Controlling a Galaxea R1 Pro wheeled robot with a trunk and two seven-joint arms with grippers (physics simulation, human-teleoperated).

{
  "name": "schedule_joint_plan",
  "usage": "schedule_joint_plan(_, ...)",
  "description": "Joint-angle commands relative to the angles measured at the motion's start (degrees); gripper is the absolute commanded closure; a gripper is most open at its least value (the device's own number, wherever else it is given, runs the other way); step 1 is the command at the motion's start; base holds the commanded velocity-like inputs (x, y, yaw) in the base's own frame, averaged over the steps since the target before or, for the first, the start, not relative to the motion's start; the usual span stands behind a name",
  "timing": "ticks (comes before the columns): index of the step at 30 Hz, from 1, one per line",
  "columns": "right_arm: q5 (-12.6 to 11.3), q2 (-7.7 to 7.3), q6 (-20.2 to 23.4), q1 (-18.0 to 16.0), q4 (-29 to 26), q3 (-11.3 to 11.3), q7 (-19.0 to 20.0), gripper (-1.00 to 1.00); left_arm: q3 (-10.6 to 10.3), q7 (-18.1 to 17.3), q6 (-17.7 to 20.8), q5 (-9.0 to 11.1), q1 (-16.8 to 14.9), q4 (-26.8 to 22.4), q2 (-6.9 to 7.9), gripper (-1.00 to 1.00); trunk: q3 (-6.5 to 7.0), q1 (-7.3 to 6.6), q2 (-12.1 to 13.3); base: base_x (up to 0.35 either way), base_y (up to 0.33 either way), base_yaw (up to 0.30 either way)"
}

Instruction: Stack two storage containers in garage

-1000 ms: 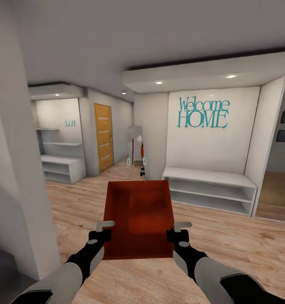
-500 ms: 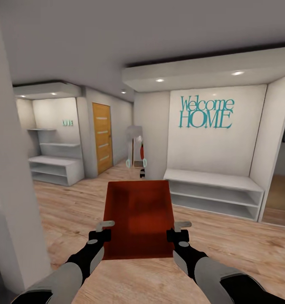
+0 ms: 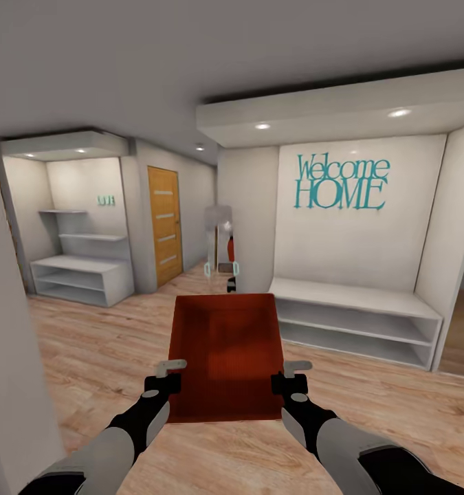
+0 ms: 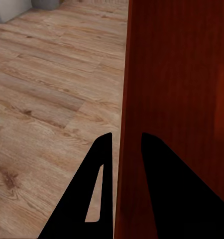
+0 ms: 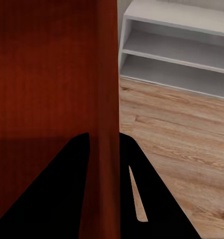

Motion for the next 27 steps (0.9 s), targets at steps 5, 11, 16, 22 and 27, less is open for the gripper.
schedule_joint_plan(5, 0.19, -0.01, -1.21, -0.07, -0.12, -1.26, -0.65, 1.0, 0.92, 0.59, -0.22, -0.06, 0.01, 0.25, 2.25, 1.0, -0.01, 0.05, -0.03, 0.33, 0.0, 0.0)
schedule_joint_plan(11, 0.14, -0.01, -1.21, -0.07, -0.12, -1.26, -0.65, 1.0, 0.92, 0.59, -0.22, -0.06, 0.01, 0.25, 2.25, 1.0, -0.01, 0.05, -0.03, 0.33, 0.0, 0.0)
schedule_joint_plan(16, 0.11, -0.01, -1.21, -0.07, -0.12, -1.26, -0.65, 1.0, 0.92, 0.59, -0.22, -0.06, 0.01, 0.25, 2.25, 1.0, -0.01, 0.05, -0.03, 0.33, 0.0, 0.0)
schedule_joint_plan(22, 0.12, -0.01, -1.21, -0.07, -0.12, -1.26, -0.65, 1.0, 0.92, 0.59, -0.22, -0.06, 0.01, 0.25, 2.25, 1.0, -0.01, 0.05, -0.03, 0.331, 0.0, 0.065)
schedule_joint_plan(27, 0.11, -0.01, -1.21, -0.07, -0.12, -1.26, -0.65, 1.0, 0.92, 0.59, -0.22, -0.06, 0.01, 0.25, 2.25, 1.0, -0.01, 0.05, -0.03, 0.33, 0.0, 0.223)
